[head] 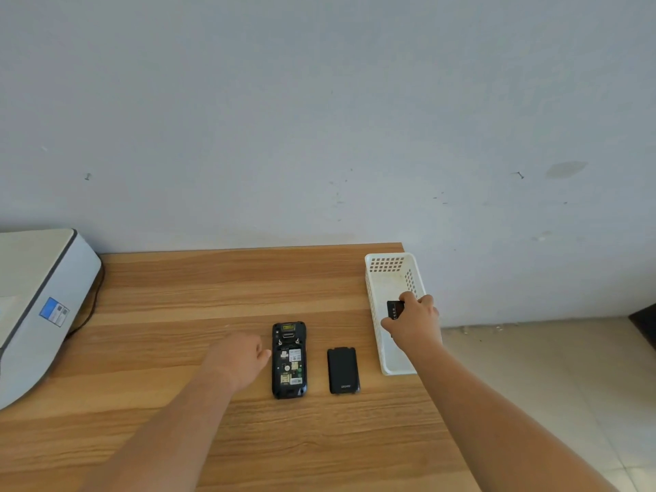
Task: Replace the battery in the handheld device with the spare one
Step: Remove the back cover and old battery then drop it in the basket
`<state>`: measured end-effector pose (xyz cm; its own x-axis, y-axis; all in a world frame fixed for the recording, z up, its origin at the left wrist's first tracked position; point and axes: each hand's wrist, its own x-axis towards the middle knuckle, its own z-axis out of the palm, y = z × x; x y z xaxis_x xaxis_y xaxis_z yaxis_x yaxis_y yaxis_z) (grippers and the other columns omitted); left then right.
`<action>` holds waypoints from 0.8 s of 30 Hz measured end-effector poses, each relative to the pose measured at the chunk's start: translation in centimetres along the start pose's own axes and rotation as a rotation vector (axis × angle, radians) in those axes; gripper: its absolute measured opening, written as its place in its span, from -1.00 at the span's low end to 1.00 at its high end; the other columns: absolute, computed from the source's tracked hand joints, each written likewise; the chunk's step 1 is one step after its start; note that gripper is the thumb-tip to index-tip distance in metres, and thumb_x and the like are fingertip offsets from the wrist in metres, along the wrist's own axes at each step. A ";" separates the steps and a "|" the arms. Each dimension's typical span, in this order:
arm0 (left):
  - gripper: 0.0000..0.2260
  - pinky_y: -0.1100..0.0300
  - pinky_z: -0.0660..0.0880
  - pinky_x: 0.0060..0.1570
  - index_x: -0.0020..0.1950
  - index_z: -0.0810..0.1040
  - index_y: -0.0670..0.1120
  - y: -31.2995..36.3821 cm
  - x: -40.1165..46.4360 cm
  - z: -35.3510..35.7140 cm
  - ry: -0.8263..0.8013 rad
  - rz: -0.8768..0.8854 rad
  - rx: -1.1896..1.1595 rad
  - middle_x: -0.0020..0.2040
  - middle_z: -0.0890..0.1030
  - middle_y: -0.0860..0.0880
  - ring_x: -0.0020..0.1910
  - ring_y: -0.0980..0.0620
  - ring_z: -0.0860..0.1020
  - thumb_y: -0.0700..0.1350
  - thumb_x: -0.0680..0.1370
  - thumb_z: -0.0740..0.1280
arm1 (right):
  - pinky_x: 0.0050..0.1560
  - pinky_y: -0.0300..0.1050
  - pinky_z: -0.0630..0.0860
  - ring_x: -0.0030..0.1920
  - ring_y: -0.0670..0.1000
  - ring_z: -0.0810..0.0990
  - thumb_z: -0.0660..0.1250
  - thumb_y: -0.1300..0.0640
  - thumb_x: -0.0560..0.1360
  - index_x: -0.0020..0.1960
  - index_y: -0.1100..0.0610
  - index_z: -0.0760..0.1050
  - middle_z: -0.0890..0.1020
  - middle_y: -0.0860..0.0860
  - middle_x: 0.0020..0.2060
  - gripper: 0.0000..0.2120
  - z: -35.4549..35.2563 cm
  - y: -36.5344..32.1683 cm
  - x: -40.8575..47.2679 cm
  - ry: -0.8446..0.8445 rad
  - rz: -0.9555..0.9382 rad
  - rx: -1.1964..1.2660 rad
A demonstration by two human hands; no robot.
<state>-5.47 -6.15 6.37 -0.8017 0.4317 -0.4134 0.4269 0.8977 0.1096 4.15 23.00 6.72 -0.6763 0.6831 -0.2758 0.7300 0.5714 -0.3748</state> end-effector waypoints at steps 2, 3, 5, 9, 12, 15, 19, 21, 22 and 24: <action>-0.74 0.23 0.49 -0.19 -0.05 0.53 0.02 0.3 0.2 0.2 0.000 -0.008 0.000 -0.18 0.57 0.09 -0.21 0.15 0.54 0.13 0.63 0.14 | 0.14 0.11 0.56 0.23 0.15 0.36 0.39 0.04 0.46 0.37 0.07 0.31 0.33 0.13 0.27 -0.47 0.2 0.7 0.4 -0.013 0.001 -0.004; -0.73 0.19 0.53 -0.14 -0.06 0.54 0.02 0.4 0.3 0.3 0.001 -0.013 -0.005 -0.17 0.57 0.09 -0.19 0.13 0.55 0.13 0.63 0.14 | 0.15 0.11 0.55 0.24 0.15 0.36 0.38 0.04 0.46 0.37 0.07 0.30 0.33 0.14 0.27 -0.47 0.3 1.1 0.7 -0.022 0.001 -0.010; -0.73 0.14 0.57 -0.08 -0.07 0.54 0.02 0.6 0.4 0.6 0.000 -0.025 -0.012 -0.17 0.57 0.08 -0.19 0.11 0.56 0.13 0.62 0.15 | 0.15 0.11 0.54 0.24 0.15 0.36 0.38 0.04 0.46 0.37 0.08 0.31 0.33 0.14 0.26 -0.47 0.6 1.6 1.3 -0.039 -0.002 -0.030; -0.73 0.14 0.56 -0.10 -0.08 0.53 0.03 0.9 0.7 1.2 -0.011 -0.047 0.000 -0.17 0.55 0.08 -0.18 0.11 0.54 0.14 0.62 0.15 | 0.10 0.10 0.56 0.22 0.15 0.37 0.37 0.04 0.45 0.33 0.09 0.33 0.34 0.14 0.24 -0.51 1.2 2.0 2.3 -0.078 -0.016 -0.054; -0.73 0.15 0.53 -0.14 -0.06 0.53 0.04 0.8 1.0 1.8 -0.024 -0.066 -0.005 -0.14 0.57 0.08 -0.16 0.09 0.55 0.15 0.62 0.14 | 0.05 0.09 0.57 0.19 0.15 0.40 0.37 0.03 0.45 0.28 0.10 0.35 0.35 0.13 0.20 -0.55 1.7 2.3 2.9 -0.098 -0.034 -0.076; -0.75 0.18 0.49 -0.16 -0.04 0.51 0.06 0.6 1.1 2.4 -0.033 -0.070 0.002 -0.11 0.56 0.10 -0.15 0.11 0.53 0.16 0.62 0.13 | 0.06 0.10 0.61 0.16 0.15 0.45 0.38 0.01 0.45 0.27 0.09 0.35 0.37 0.13 0.21 -0.55 2.4 2.5 3.2 -0.110 -0.043 -0.109; -0.74 0.16 0.53 -0.09 0.00 0.53 0.07 0.2 1.3 2.9 -0.038 -0.072 0.012 -0.11 0.56 0.10 -0.14 0.12 0.53 0.17 0.61 0.14 | 0.07 0.08 0.58 0.18 0.16 0.44 0.38 0.00 0.46 0.29 0.08 0.34 0.36 0.14 0.23 -0.53 3.2 2.6 3.4 -0.146 -0.033 -0.155; -0.74 0.17 0.54 -0.08 0.01 0.53 0.07 0.1 1.3 3.0 -0.036 -0.069 0.018 -0.11 0.56 0.10 -0.14 0.13 0.53 0.17 0.61 0.14 | 0.05 0.08 0.55 0.17 0.16 0.44 0.37 0.01 0.47 0.27 0.09 0.35 0.36 0.14 0.23 -0.57 3.8 2.7 3.5 -0.165 -0.022 -0.153; -0.74 0.16 0.53 -0.06 0.01 0.53 0.06 0.0 1.3 3.1 -0.036 -0.067 0.018 -0.11 0.55 0.10 -0.14 0.13 0.53 0.17 0.61 0.14 | 0.04 0.07 0.55 0.16 0.16 0.45 0.37 0.02 0.48 0.26 0.10 0.36 0.35 0.14 0.23 -0.59 4.1 2.7 3.6 -0.173 -0.017 -0.149; -0.74 0.16 0.53 -0.04 0.00 0.53 0.06 -0.1 1.3 3.1 -0.038 -0.063 0.017 -0.11 0.55 0.10 -0.13 0.12 0.53 0.17 0.61 0.14 | 0.05 0.07 0.52 0.15 0.17 0.45 0.35 0.03 0.50 0.24 0.12 0.37 0.35 0.14 0.22 -0.63 4.6 2.7 3.7 -0.192 -0.008 -0.147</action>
<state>-5.26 -5.91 3.06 -0.8107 0.3708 -0.4531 0.3837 0.9210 0.0672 3.17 24.99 0.63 -0.6784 0.5872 -0.4416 0.7214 0.6463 -0.2488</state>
